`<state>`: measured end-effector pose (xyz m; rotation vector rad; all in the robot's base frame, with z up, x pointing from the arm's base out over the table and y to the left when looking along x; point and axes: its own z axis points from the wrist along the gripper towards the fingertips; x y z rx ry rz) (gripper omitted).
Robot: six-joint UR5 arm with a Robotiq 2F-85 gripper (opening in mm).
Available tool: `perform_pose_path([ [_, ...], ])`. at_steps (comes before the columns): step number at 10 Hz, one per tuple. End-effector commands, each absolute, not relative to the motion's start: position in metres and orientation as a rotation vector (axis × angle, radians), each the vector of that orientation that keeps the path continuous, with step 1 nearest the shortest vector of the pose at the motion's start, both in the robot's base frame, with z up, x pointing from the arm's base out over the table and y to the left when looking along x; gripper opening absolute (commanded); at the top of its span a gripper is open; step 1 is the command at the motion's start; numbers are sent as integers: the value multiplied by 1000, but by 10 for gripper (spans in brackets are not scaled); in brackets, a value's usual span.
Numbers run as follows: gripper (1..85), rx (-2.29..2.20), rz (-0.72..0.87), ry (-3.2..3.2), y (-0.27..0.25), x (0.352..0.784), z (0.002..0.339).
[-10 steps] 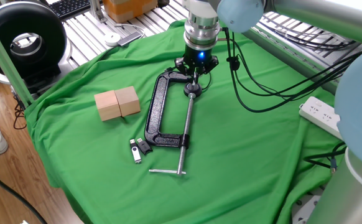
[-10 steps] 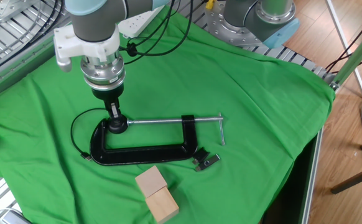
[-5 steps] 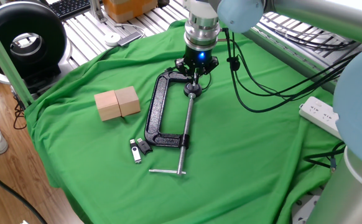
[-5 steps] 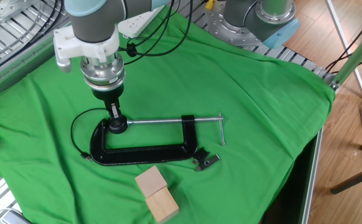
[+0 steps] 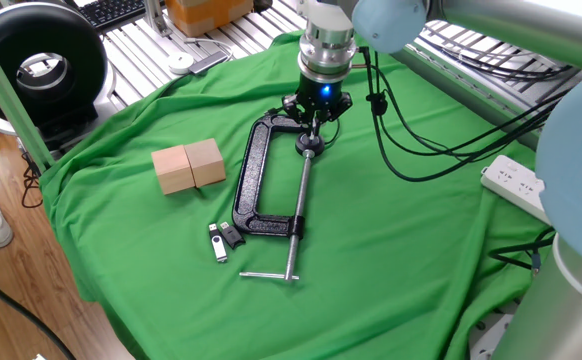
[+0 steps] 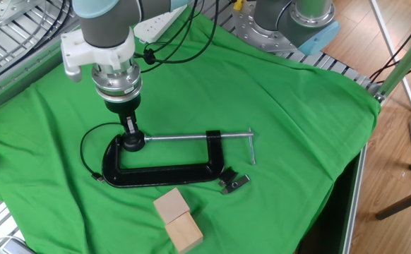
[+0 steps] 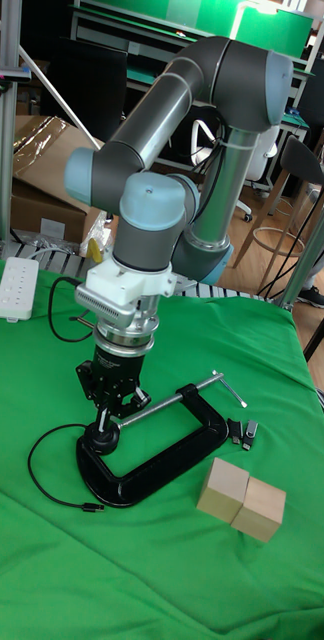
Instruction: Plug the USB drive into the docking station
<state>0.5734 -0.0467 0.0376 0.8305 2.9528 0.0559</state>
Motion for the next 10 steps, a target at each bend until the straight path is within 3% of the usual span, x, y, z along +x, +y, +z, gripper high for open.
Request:
perform_pose_path([
  [1,17,829,68,2954,-47,576,40],
  [10,17,810,55,2983,-50,576,55],
])
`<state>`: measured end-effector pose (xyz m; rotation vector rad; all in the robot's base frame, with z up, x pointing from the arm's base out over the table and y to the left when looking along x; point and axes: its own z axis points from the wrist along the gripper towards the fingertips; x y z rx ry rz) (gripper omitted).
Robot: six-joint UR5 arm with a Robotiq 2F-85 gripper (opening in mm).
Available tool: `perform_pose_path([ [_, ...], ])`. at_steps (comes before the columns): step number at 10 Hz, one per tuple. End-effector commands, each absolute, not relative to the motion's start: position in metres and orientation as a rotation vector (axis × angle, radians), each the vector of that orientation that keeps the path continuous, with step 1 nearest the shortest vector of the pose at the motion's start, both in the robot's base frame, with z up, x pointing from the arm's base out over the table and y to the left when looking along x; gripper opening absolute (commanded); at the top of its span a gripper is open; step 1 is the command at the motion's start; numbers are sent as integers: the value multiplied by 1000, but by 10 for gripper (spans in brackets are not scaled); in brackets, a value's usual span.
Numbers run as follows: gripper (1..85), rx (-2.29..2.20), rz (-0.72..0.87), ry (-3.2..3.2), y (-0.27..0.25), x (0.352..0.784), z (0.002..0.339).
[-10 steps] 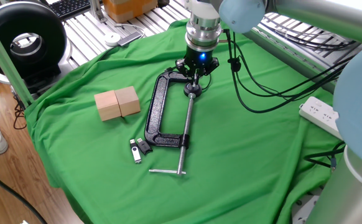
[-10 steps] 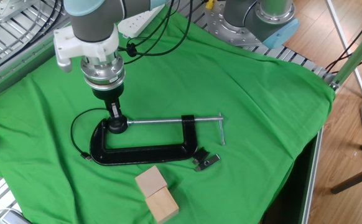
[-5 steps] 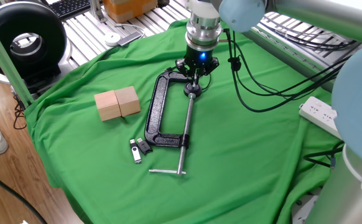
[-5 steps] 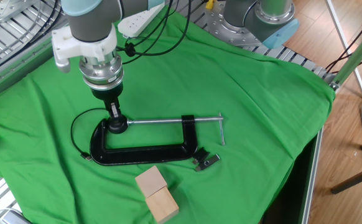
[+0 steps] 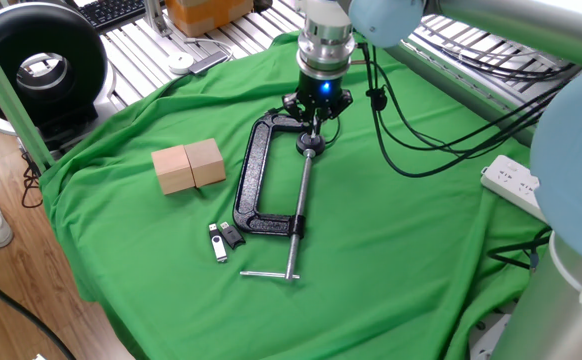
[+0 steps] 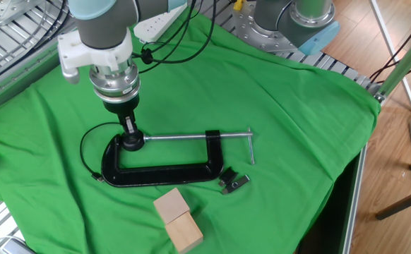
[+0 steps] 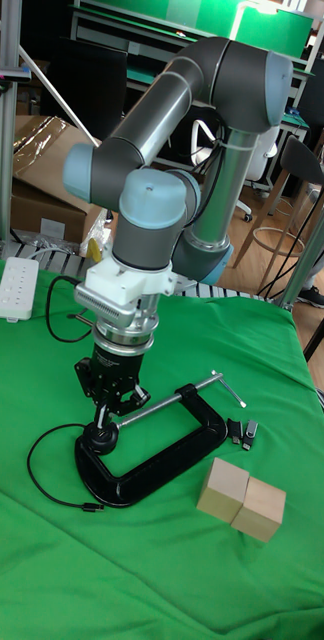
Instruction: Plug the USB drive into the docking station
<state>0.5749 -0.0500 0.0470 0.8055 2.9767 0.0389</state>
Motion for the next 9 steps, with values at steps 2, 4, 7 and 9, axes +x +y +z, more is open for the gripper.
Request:
perform_pose_path([
  [2,17,803,49,2987,-50,576,57],
  [4,17,782,29,2993,-51,579,60],
  [7,17,517,-30,3052,-59,578,63],
  [9,17,159,-35,3043,-61,591,65],
])
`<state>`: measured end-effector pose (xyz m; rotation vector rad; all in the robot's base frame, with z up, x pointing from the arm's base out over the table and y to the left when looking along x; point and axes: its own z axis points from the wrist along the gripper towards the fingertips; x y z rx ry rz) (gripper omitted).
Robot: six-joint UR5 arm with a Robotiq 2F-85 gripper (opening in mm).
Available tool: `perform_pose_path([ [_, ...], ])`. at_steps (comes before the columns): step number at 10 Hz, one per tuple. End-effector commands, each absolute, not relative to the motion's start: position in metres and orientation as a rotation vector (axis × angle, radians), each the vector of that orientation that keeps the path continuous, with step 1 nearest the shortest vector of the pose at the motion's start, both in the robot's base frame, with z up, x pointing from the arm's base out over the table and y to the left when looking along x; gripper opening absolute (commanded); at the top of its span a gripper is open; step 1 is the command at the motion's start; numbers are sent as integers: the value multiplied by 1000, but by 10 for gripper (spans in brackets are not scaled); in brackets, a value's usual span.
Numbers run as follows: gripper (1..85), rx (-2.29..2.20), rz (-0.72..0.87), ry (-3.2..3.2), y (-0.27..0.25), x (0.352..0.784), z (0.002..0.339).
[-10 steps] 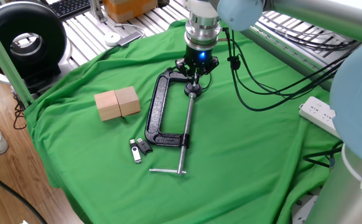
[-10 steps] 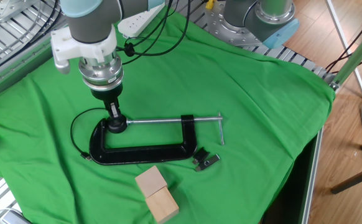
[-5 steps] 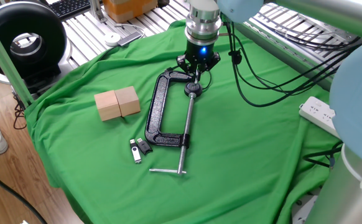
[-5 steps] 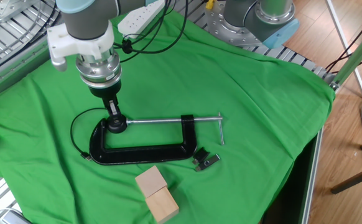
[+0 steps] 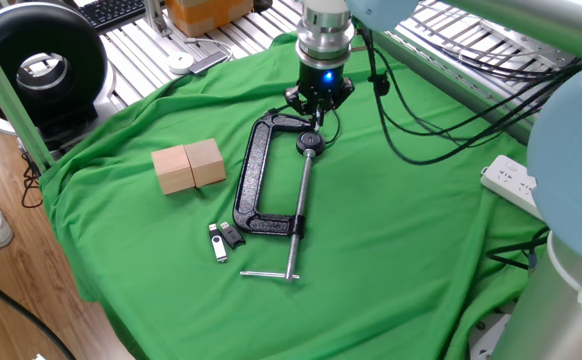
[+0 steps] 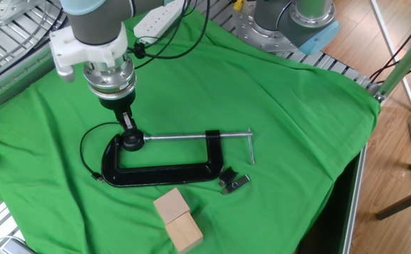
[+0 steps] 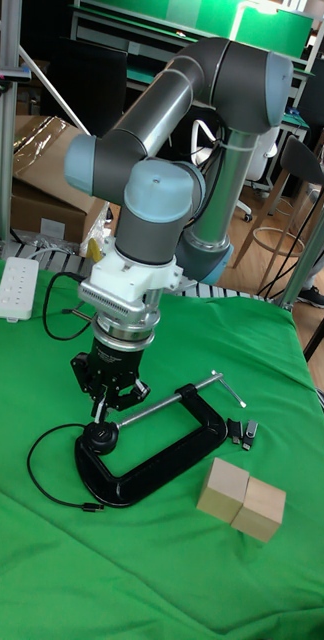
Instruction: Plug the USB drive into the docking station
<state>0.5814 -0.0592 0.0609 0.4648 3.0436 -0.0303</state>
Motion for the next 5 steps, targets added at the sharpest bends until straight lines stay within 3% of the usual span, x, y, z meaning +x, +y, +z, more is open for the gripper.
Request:
perform_pose_path([
  [1,17,132,9,3060,-53,588,65],
  [2,47,86,-38,3069,-56,589,66],
  [3,17,12,-73,3072,-58,590,67],
  [5,17,-343,9,3059,-40,590,69],
])
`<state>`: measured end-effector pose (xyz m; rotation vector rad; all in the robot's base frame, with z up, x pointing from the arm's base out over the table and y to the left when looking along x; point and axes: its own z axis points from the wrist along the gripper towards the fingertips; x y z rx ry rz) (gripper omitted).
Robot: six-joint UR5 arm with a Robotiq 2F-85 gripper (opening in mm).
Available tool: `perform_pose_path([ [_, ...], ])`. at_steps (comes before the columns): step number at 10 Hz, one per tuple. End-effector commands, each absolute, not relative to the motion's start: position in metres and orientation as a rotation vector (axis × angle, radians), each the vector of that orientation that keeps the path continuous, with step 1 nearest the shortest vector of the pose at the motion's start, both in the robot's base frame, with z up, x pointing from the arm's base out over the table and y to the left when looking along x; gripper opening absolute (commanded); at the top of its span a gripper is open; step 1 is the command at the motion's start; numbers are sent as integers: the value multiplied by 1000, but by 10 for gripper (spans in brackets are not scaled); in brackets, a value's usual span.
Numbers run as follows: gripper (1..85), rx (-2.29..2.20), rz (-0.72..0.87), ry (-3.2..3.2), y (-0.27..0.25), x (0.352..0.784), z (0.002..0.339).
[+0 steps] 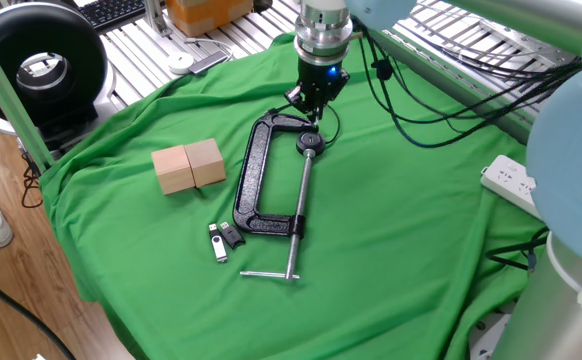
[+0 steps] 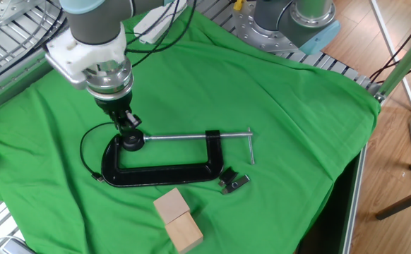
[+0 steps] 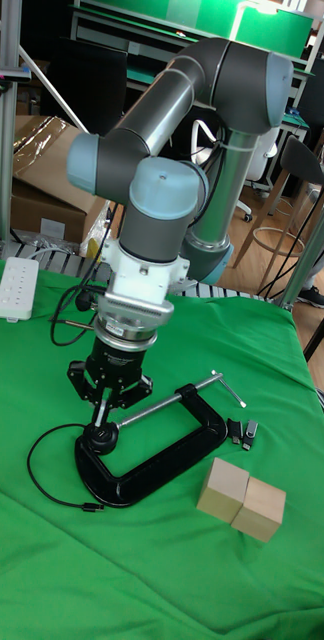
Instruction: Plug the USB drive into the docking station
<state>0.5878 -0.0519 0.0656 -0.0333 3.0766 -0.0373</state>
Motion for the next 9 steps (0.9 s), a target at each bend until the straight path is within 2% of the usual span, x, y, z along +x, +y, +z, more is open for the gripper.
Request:
perform_pose_path([
  [1,17,-461,56,3046,-31,587,69],
  [3,17,-865,-24,2889,-38,606,70],
  [6,17,-1157,-95,2761,-43,615,72],
  [9,17,-1347,86,2612,-6,613,74],
])
